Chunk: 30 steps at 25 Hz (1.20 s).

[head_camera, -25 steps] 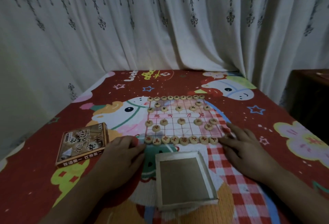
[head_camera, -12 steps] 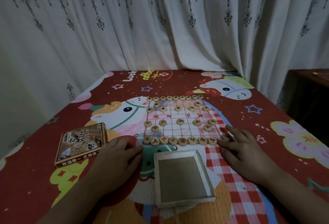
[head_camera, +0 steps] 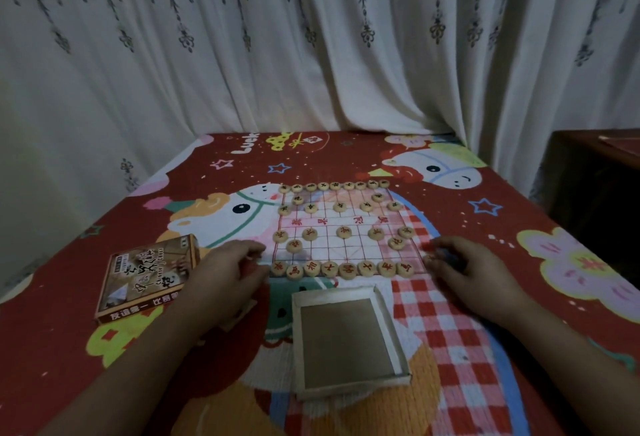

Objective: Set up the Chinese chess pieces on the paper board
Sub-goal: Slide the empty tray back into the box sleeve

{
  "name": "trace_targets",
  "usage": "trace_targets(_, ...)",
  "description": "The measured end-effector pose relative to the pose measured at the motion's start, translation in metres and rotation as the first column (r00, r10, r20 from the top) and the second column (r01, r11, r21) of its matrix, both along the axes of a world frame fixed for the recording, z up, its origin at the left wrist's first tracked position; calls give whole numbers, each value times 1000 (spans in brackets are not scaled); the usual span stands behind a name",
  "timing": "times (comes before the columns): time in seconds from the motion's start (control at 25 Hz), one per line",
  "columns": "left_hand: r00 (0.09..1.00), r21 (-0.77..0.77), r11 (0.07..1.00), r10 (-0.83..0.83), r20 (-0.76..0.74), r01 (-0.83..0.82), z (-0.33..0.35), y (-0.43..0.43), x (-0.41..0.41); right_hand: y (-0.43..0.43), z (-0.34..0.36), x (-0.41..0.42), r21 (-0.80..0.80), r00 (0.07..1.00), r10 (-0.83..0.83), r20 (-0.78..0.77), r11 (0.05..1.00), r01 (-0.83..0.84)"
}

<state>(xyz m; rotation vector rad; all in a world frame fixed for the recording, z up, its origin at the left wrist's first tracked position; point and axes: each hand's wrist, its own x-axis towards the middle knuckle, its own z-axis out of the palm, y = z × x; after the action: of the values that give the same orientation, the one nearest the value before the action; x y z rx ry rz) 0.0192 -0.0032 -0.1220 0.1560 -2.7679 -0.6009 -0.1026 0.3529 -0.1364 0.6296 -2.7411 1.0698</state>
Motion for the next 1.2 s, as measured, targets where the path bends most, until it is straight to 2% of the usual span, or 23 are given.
trace_targets(0.2, 991, 71, 993, -98, 95, 92, -6, 2, -23, 0, -15, -13, 82, 1000, 11, 13, 997, -12)
trace_targets(0.52, 994, 78, 992, -103, 35, 100, -16, -4, -19, 3, -12, -3, -79, 998, 32, 49, 996, -28)
trace_targets(0.8, 994, 112, 988, -108, -3, 107, -14, -2, -15, 4, -15, -1, -27, 997, 77, 31, 997, -77)
trace_targets(1.04, 994, 162, 983, -100, 53, 91, -19, -8, -16, 4, -16, -2, -9, 997, 63, 55, 998, -62)
trace_targets(1.2, 995, 105, 990, -94, 23, 91, -16, -9, -19, -2, -12, -3, 22, 998, 44, -36, 999, -43)
